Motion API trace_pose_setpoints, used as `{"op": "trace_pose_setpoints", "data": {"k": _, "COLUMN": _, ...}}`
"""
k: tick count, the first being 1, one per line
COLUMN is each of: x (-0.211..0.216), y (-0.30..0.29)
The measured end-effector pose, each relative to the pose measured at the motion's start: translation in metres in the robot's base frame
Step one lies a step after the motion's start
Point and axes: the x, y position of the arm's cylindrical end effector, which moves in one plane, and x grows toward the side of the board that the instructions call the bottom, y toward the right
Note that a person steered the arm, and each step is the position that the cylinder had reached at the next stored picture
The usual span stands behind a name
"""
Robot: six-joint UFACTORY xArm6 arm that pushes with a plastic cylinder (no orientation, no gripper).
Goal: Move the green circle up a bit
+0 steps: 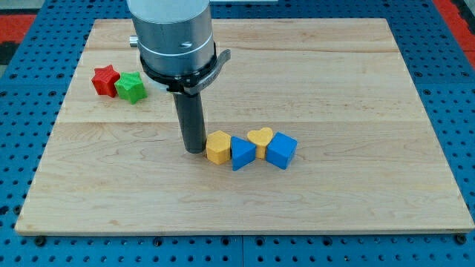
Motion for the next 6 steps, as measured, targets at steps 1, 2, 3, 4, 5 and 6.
{"op": "trace_pose_setpoints", "data": {"k": 1, "x": 0.0, "y": 0.0}}
{"op": "trace_pose_setpoints", "data": {"k": 2, "x": -0.016, "y": -0.047}}
{"op": "trace_pose_setpoints", "data": {"k": 3, "x": -0.057, "y": -0.064}}
{"op": "trace_pose_setpoints", "data": {"k": 4, "x": -0.119, "y": -0.046}}
{"op": "trace_pose_setpoints", "data": {"k": 5, "x": -0.148, "y": -0.034}}
{"op": "trace_pose_setpoints", "data": {"k": 6, "x": -0.148, "y": -0.025}}
